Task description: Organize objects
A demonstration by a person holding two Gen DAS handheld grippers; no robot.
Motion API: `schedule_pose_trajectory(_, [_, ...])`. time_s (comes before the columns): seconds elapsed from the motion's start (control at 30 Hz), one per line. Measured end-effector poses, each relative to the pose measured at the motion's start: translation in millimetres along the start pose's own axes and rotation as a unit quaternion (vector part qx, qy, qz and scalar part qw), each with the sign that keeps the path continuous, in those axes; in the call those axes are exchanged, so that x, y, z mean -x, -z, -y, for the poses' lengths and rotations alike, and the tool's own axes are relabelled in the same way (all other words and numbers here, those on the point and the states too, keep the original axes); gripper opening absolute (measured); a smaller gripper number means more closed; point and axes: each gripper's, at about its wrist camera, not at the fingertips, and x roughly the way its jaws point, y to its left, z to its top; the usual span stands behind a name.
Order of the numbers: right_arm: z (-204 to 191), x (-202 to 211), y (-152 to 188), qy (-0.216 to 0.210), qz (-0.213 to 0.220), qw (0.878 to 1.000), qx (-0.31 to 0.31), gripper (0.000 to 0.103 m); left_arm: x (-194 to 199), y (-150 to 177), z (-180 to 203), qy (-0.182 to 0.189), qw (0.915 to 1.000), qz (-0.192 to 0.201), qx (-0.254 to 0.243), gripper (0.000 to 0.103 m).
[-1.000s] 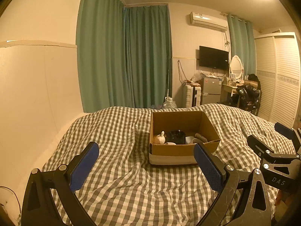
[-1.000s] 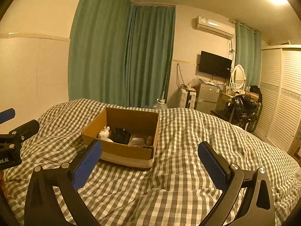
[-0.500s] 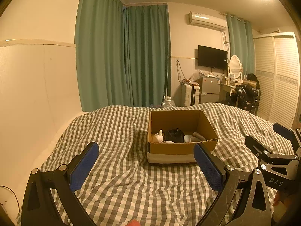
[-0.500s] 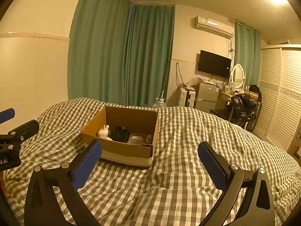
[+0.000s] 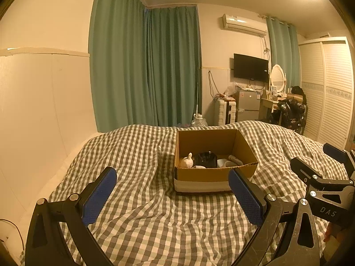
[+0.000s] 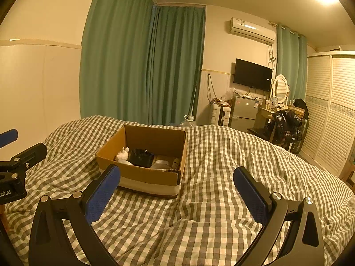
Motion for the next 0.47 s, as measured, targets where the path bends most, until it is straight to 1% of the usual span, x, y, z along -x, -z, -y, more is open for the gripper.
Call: schedule_pose_trajectory(0.47, [-0.7,-0.6,-0.5,0.000,-0.001,1.000,0.000,0.102,0.2,4.7,1.0,0.000,1.0000,0.002,-0.002,0.103])
